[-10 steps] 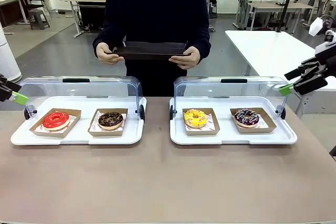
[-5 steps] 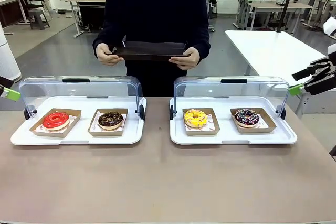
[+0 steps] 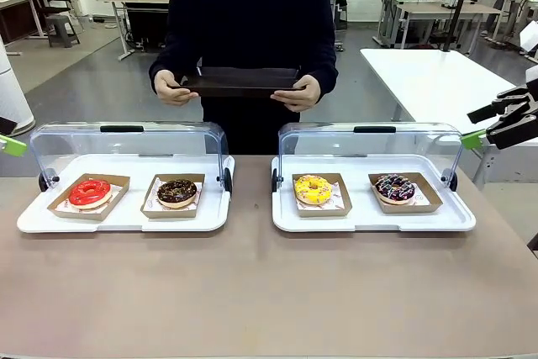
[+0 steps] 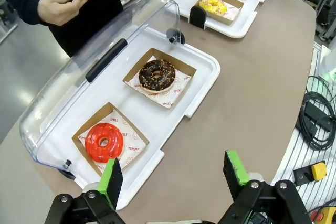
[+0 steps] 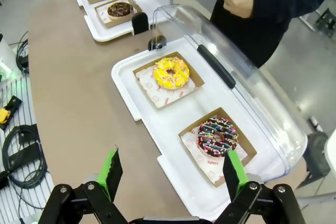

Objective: Provide the desired donut to the person.
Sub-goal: Pick up and lift the Paper togo box containing the Donut pointed at by the person.

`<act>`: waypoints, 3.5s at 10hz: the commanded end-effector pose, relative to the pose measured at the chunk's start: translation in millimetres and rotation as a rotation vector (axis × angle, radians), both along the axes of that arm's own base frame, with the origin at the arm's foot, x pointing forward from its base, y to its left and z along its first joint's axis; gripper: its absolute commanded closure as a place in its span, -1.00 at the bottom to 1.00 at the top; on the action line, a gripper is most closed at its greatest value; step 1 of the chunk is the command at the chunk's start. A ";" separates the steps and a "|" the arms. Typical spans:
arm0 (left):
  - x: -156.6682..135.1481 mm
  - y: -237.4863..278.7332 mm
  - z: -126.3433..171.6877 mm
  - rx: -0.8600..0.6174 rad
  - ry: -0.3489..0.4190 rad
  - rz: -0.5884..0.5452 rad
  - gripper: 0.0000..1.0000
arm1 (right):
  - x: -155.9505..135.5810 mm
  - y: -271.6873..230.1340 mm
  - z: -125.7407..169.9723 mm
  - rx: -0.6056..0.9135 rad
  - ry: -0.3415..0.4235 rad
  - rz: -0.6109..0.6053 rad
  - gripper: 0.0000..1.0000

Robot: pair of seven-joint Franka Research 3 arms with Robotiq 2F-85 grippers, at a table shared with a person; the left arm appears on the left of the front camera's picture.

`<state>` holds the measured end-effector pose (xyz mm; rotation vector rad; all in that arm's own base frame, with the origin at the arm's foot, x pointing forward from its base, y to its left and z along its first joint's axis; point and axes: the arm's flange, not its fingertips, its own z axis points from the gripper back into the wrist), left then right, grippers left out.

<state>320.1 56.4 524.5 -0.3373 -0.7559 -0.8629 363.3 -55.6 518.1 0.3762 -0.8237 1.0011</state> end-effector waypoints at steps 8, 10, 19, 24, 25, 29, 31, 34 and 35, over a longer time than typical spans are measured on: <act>1.0 3.9 4.6 -0.028 -0.029 0.012 -1.00 | -0.5 1.0 1.7 -0.007 -0.026 0.017 -1.00; 1.0 3.9 4.6 -0.028 -0.029 0.012 -1.00 | -0.5 1.0 1.7 -0.007 -0.026 0.017 -1.00; 1.0 3.9 4.6 -0.028 -0.029 0.012 -1.00 | -0.5 1.0 1.7 -0.007 -0.026 0.017 -1.00; 1.0 3.9 4.6 -0.028 -0.029 0.012 -1.00 | -0.5 1.0 1.7 -0.007 -0.026 0.017 -1.00; 1.0 3.9 4.6 -0.028 -0.029 0.012 -1.00 | -0.5 1.0 1.7 -0.007 -0.026 0.017 -1.00; 1.0 3.9 4.6 -0.028 -0.029 0.012 -1.00 | -0.5 1.0 1.7 -0.007 -0.026 0.017 -1.00; 1.0 3.9 4.6 -0.028 -0.029 0.012 -1.00 | -0.5 1.0 1.7 -0.007 -0.026 0.017 -1.00; 1.0 3.9 4.6 -0.028 -0.029 0.012 -1.00 | -0.5 1.0 1.7 -0.007 -0.026 0.017 -1.00; 1.0 3.9 4.6 -0.028 -0.029 0.012 -1.00 | -2.9 0.4 3.7 -0.024 -0.023 0.009 -1.00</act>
